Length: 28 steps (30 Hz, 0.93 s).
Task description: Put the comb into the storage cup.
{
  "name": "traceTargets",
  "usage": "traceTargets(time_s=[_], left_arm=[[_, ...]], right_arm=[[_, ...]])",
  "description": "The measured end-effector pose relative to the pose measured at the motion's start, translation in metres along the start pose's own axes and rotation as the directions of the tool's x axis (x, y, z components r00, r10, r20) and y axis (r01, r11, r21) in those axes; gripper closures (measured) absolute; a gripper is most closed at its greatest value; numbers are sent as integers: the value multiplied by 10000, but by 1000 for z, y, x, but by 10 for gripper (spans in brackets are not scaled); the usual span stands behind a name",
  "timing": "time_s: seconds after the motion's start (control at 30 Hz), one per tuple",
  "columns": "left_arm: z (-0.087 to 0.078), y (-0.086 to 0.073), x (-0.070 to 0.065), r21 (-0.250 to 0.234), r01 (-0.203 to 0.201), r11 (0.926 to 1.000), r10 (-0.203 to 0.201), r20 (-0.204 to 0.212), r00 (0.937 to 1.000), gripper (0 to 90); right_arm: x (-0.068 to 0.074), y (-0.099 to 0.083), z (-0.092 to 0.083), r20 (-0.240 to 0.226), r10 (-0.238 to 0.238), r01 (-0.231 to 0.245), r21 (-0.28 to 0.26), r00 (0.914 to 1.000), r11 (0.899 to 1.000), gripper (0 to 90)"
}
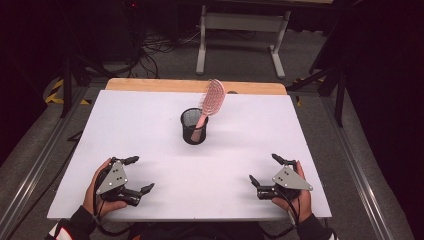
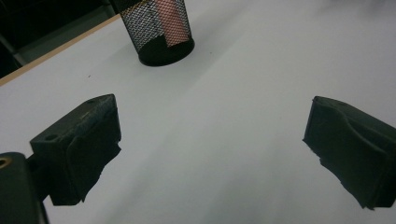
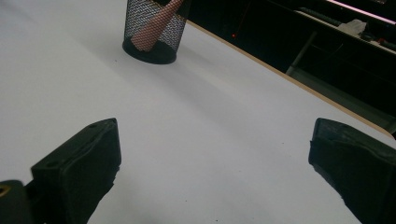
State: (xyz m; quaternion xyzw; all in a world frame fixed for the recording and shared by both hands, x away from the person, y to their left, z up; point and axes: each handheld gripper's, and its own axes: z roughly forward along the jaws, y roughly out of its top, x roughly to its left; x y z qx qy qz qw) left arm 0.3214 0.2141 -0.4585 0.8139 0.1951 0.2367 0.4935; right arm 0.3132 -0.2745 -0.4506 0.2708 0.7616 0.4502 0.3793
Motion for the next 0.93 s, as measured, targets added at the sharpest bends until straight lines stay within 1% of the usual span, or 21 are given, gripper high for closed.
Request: traceTargets(time_s=[0.07,0.13,0.17,0.2,0.43,0.5,0.57,0.6,0.63,0.7,0.77,0.87,0.93], left_arm=[[-1,0,0,-36,1,10000,-1,-10,10000,48],[-1,0,-1,-45,3,10000,-3,-1,10000,48],[-1,0,-1,-58,-56,10000,56,9,10000,48],[-1,0,-1,-74,-11,10000,11,13,10000,48],[-1,1,1,-39,-24,10000,23,-77,10000,47],[-2,1,1,-97,10,10000,-11,-97,10000,46],[-2,1,2,-113,70,9999,-71,-117,9999,46],[-3,0,2,-114,64,9999,-66,-126,9999,46],[-3,0,2,-109,57,9999,-58,-164,9998,46],[-3,0,4,-133,69,9999,-71,-154,9999,45],[-3,0,6,-139,109,9998,-112,-177,9998,45],[-2,0,7,-176,186,9997,-189,-208,9996,46],[-1,0,7,-116,159,9998,-161,-193,9997,47]], right_arm=[[0,1,0,88,-10,10,7,10000,10000,31],[0,2,0,126,72,-71,-66,9999,10000,34],[0,2,-1,125,124,-123,-83,9998,9999,34],[1,2,0,144,139,-137,-107,9998,9998,34],[-2,1,0,98,335,-333,-132,9994,9994,35],[-3,0,0,73,429,-428,-85,9991,9990,36],[-4,1,0,-30,703,-703,-136,9975,9974,38],[-4,1,0,-5,747,-747,-124,9972,9971,38],[-4,1,0,96,712,-712,-80,9974,9974,39],[-3,1,0,465,480,-480,-2,9978,9988,41],[-4,1,0,416,542,-541,-41,9977,9985,41],[-5,0,0,447,471,-470,-30,9979,9989,41],[-5,0,0,461,488,-487,-33,9977,9988,41]])
